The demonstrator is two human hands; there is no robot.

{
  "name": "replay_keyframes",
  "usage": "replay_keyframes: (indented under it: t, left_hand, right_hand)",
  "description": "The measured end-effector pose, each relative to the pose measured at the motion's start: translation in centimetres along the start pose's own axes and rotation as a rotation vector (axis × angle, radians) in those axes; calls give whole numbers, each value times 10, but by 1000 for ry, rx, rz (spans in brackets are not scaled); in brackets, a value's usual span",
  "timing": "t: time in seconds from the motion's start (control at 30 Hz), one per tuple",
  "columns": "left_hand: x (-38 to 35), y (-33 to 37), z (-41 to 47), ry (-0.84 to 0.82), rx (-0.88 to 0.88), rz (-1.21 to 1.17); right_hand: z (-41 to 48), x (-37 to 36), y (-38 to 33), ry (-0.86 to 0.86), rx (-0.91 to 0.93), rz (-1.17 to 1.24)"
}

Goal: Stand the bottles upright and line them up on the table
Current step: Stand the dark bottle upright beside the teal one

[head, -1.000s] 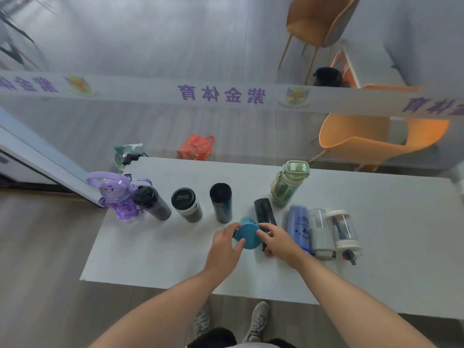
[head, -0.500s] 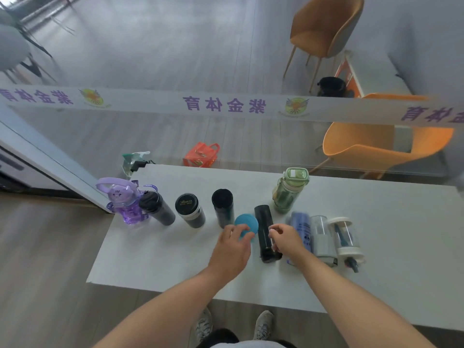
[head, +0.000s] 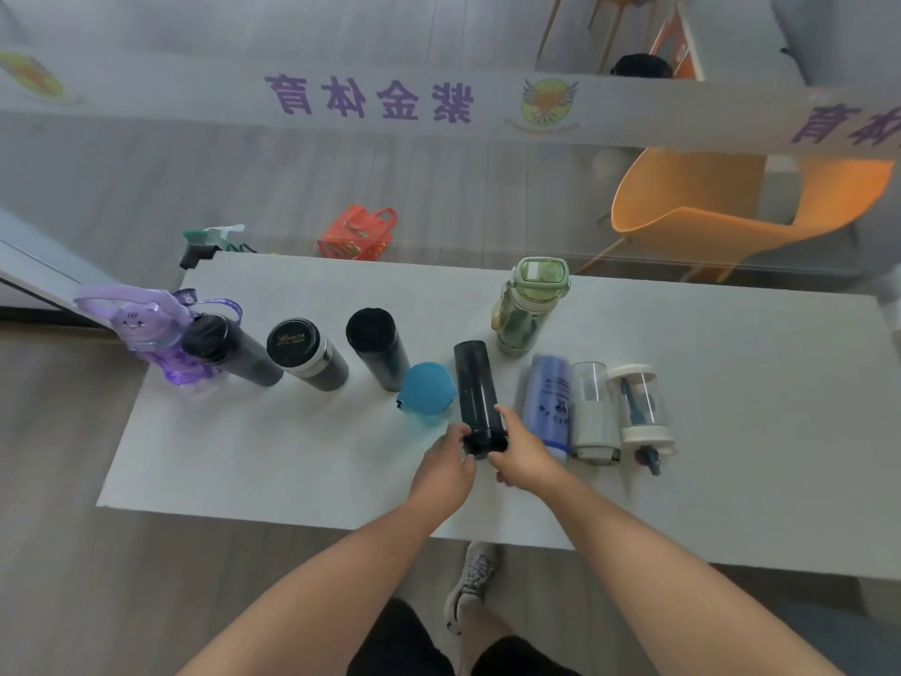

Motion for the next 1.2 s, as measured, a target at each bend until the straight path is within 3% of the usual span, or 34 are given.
replay_keyframes:
  t: [0.1, 0.3, 0.47, 0.63, 0.87, 1.0, 1.1, 1.2]
  left_hand:
    - [-10, -5, 4, 24, 74, -70]
    - [7, -4, -18, 85, 12, -105]
    - [39, 22, -40, 122, -174, -67]
    - [69, 63, -48, 165, -375, -66]
    - [80, 115, -26, 206, -575, 320]
    - [79, 136, -14, 214, -710, 621]
    - [70, 138, -6, 162, -738, 710]
    - [67, 139, -9, 179, -705, 642]
  right_hand:
    - [7, -3, 6, 24, 1, 5]
    - [-11, 8, 5, -9, -2, 81]
    - [-43, 32, -1, -69, -9, 204]
    - [-54, 54, -20, 10, 22, 290]
    - [-43, 83, -43, 186, -12, 548]
    - [-43, 103, -36, 308, -18, 457]
    - [-51, 111, -14, 369, -58, 419]
    - [-64, 112, 13, 393, -106, 421]
Point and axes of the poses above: each hand's wrist, its own z-axis towards the middle knuckle, its own x-axis out of the back of the hand, y = z × x, the point moved 8 cm from there along z, towards the middle knuckle, and after that the axes turned 6 degrees about y, right-handed, at the moved point
